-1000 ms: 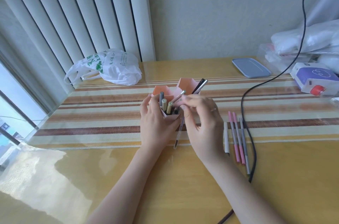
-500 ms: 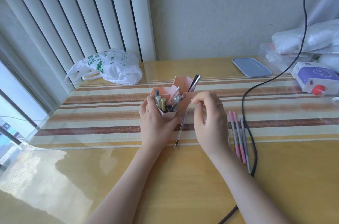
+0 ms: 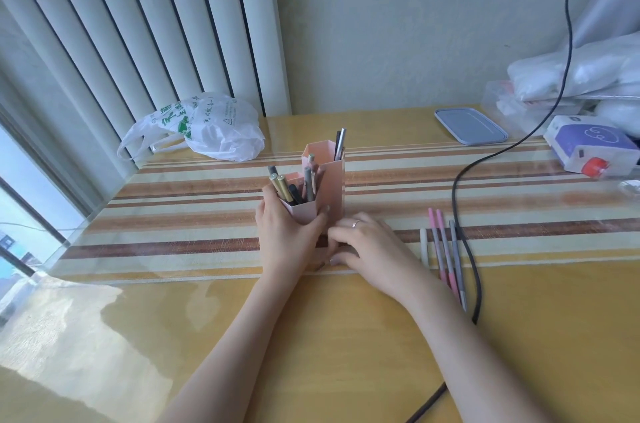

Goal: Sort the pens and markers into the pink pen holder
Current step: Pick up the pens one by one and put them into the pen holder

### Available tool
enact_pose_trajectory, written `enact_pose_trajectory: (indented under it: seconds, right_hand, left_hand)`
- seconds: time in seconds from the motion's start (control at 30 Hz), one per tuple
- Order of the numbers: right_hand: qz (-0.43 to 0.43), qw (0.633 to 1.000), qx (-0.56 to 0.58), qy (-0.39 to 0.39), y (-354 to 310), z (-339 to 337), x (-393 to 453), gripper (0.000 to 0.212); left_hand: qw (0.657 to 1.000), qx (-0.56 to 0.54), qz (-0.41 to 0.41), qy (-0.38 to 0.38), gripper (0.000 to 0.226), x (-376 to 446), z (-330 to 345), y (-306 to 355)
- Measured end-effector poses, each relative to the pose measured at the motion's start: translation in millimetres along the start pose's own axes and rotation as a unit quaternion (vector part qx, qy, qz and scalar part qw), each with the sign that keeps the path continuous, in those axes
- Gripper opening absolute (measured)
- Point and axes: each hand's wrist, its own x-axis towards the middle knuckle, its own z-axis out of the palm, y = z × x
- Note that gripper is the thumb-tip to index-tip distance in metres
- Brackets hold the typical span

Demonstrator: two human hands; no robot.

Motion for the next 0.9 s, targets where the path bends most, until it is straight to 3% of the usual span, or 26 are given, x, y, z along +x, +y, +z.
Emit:
enact_pose_trajectory:
  seconds: [0.1,0.27,0.5,0.7,0.8,0.9]
  right_hand:
    - [-0.013,0.999,0.010,0.030,-2.9,-1.0,-0.7,0.010]
    - [-0.035,0.989,-0.016,0.144,-6.2,-0.6,3.7,0.022]
    - [-0.058,0.979,-0.045,0.190,-2.9,3.6,4.9,0.046]
    - [-0.056,0.956,-0.059,0.282,4.4,-4.3,5.1,0.022]
    - [-0.009,0.915,0.052,0.400,5.6,-16.1,2.9,0.019]
    - [0.040,0.827,0.250,0.502,-2.9,-29.9,-2.6,0.027]
  left_hand:
    - [1.000,-0.009,-0.003,-0.005,0.048,0.2,-0.5,-0.1]
    - [0.999,-0.037,-0.005,-0.018,0.051,0.3,-1.8,-0.1]
    - [0.998,-0.053,-0.009,-0.023,0.049,1.9,-2.6,-1.7]
    - [0.996,-0.081,-0.039,-0.022,0.051,5.7,-5.0,-3.5]
    - [0.993,-0.093,-0.058,-0.030,0.050,7.2,-4.8,-5.5]
    - [0.994,-0.091,-0.051,-0.042,0.045,6.1,-4.2,-4.9]
